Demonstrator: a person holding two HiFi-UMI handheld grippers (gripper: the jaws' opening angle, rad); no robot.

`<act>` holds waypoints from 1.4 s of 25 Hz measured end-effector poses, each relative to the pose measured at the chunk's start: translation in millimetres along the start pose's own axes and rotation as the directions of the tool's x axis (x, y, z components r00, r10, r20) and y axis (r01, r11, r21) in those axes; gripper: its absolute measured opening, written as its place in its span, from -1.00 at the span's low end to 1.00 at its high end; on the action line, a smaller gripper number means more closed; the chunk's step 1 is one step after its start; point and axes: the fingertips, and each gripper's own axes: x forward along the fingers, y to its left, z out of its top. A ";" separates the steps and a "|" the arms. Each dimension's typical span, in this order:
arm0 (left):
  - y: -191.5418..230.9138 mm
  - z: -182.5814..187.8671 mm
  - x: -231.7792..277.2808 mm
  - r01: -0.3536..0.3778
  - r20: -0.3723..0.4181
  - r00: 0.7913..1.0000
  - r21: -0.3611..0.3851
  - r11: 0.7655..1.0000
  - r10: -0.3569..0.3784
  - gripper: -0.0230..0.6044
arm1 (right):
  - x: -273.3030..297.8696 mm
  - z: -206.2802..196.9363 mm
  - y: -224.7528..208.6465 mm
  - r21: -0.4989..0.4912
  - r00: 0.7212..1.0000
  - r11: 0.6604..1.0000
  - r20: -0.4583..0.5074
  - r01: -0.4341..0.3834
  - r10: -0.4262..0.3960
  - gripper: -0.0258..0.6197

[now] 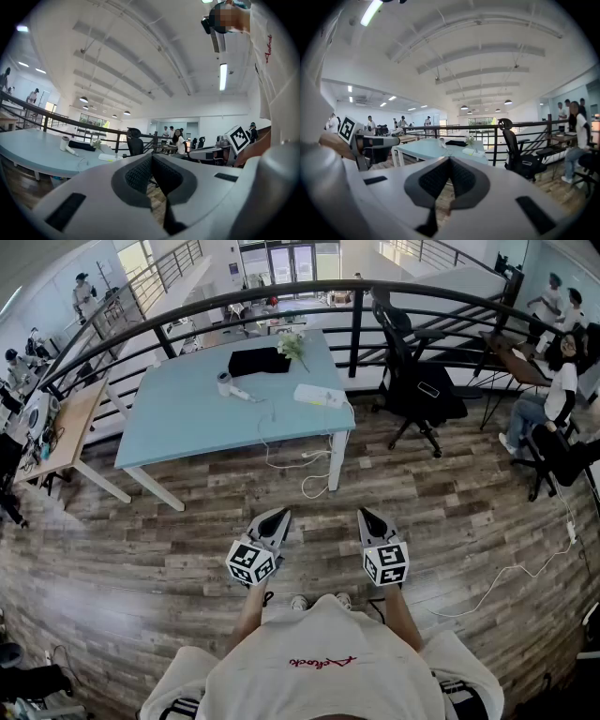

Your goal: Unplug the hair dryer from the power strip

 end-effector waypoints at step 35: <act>-59.6 -8.3 59.7 -0.033 -0.016 0.999 0.012 0.999 0.034 -0.90 | -22.7 -6.9 -65.8 0.003 0.998 0.998 0.024 -0.066 0.066 -0.87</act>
